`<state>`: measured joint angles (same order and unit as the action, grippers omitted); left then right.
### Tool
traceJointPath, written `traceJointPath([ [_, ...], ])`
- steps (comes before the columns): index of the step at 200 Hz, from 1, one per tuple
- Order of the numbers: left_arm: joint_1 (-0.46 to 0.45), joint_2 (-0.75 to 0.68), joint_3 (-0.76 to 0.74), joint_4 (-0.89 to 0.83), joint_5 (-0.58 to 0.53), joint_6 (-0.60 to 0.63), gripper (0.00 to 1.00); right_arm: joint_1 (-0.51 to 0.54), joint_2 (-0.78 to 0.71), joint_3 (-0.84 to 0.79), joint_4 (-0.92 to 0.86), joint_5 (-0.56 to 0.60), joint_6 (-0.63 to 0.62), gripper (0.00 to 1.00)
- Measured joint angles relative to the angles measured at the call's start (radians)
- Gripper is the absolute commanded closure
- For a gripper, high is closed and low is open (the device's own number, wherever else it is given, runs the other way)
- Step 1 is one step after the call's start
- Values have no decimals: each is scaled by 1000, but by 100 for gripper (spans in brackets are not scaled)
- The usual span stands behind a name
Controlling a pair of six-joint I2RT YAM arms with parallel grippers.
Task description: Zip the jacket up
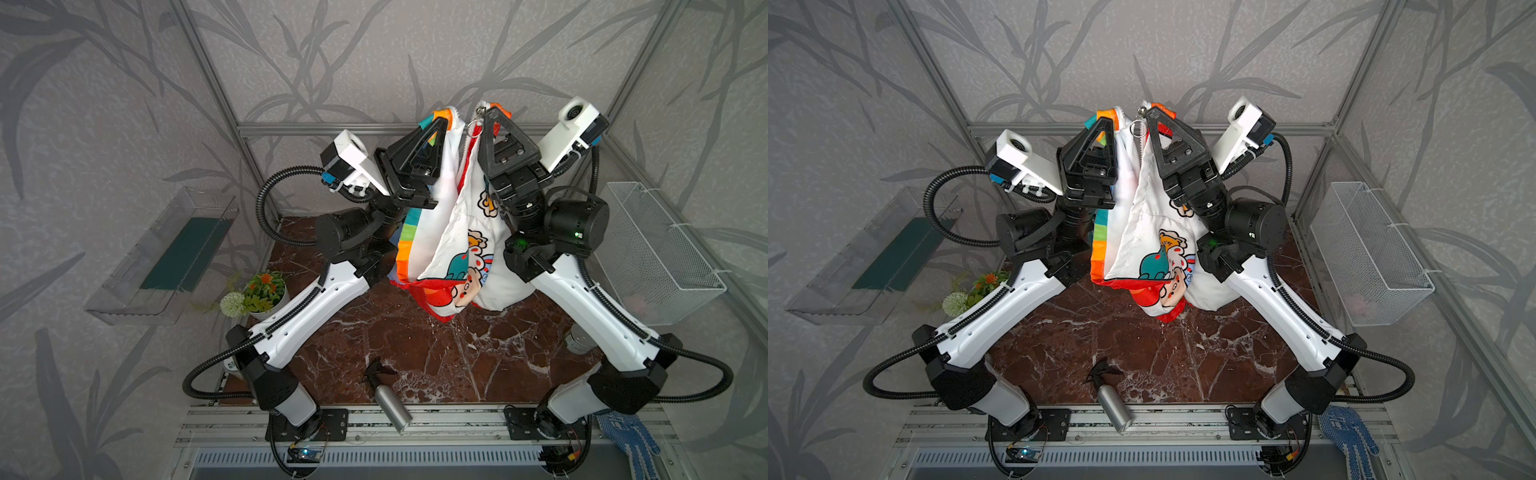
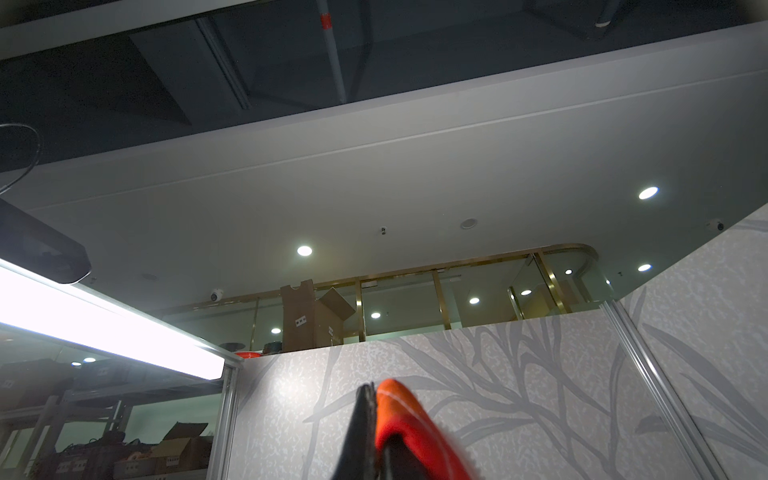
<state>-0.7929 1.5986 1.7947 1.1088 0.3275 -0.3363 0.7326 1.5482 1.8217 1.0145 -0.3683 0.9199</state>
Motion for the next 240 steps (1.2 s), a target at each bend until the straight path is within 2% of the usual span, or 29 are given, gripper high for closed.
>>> traceJointPath([
  [82,30,0,-22,7,2,47,100,28,-7,-89,9,9,-41,100],
  [240,42,-1,-14,30,-9,-10,100,16,-7,-96,34,19,-55,100],
])
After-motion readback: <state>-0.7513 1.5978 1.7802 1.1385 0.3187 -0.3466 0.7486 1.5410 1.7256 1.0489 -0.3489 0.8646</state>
